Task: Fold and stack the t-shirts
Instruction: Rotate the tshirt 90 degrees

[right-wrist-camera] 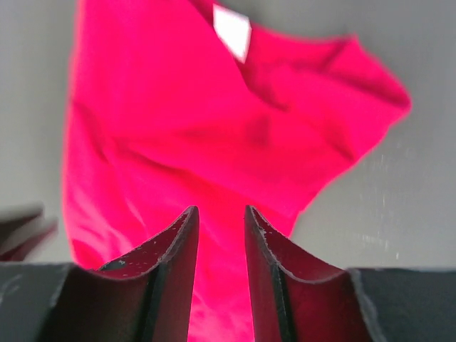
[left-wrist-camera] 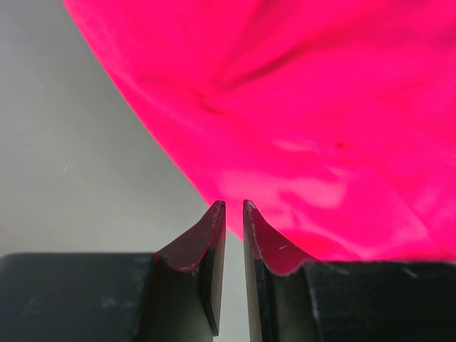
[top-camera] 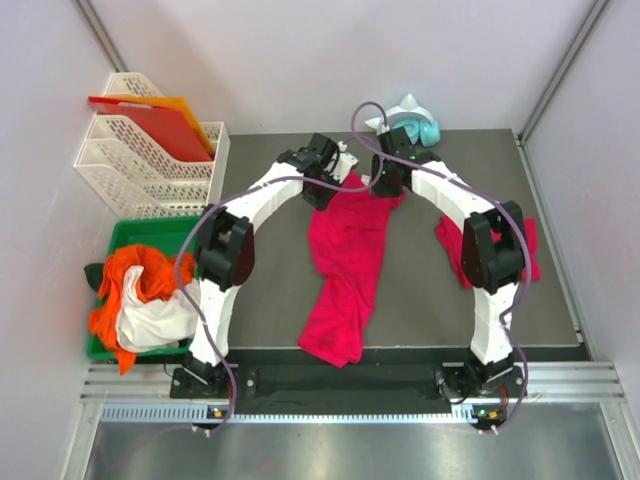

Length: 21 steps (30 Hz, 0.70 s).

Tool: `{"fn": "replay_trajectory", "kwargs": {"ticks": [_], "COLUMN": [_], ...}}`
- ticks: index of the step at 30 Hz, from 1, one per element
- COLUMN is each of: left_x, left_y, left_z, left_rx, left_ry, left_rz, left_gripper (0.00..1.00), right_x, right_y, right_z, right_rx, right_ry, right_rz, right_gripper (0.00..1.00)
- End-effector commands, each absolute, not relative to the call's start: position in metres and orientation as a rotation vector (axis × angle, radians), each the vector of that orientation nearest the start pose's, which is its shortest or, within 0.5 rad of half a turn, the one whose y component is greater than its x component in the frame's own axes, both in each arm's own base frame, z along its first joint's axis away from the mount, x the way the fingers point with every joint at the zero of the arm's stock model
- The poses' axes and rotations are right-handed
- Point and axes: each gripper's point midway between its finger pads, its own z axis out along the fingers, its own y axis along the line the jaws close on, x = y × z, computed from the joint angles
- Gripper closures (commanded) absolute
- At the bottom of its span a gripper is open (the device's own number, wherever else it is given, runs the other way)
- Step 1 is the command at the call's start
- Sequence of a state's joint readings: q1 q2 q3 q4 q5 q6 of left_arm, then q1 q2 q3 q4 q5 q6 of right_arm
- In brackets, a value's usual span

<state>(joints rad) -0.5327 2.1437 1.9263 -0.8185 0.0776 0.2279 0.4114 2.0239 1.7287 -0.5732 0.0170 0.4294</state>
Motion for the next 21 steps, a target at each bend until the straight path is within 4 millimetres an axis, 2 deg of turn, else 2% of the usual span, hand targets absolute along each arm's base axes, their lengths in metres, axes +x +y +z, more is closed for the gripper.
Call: {"fn": "replay_trajectory", "kwargs": {"ticks": [1, 2, 5, 6, 10, 11, 15, 21], "left_x": [0.481, 0.488, 0.503, 0.505, 0.514, 0.515, 0.517, 0.513], "left_y": [-0.277, -0.278, -0.284, -0.284, -0.291, -0.29, -0.29, -0.284], "left_z": [0.117, 0.109, 0.104, 0.101, 0.095, 0.086, 0.072, 0.051], "left_rx": [0.88, 0.865, 0.835, 0.829, 0.808, 0.81, 0.822, 0.855], "left_ry": [2.331, 2.334, 2.31, 2.309, 2.302, 2.317, 2.337, 2.381], "left_rz": [-0.217, -0.222, -0.235, -0.236, -0.261, -0.253, -0.246, -0.229], "left_gripper": [0.79, 0.79, 0.79, 0.79, 0.78, 0.78, 0.78, 0.79], "right_x": [0.482, 0.483, 0.488, 0.493, 0.503, 0.504, 0.517, 0.515], "right_y": [0.218, 0.22, 0.22, 0.219, 0.22, 0.219, 0.218, 0.202], "right_z": [0.126, 0.123, 0.111, 0.112, 0.089, 0.085, 0.068, 0.048], "right_rx": [0.048, 0.048, 0.054, 0.065, 0.072, 0.067, 0.08, 0.129], "right_ry": [2.417, 2.421, 2.441, 2.433, 2.466, 2.476, 2.499, 2.542], "right_rz": [0.278, 0.277, 0.257, 0.248, 0.203, 0.189, 0.142, 0.081], "right_gripper": [0.68, 0.67, 0.68, 0.68, 0.67, 0.67, 0.68, 0.68]}}
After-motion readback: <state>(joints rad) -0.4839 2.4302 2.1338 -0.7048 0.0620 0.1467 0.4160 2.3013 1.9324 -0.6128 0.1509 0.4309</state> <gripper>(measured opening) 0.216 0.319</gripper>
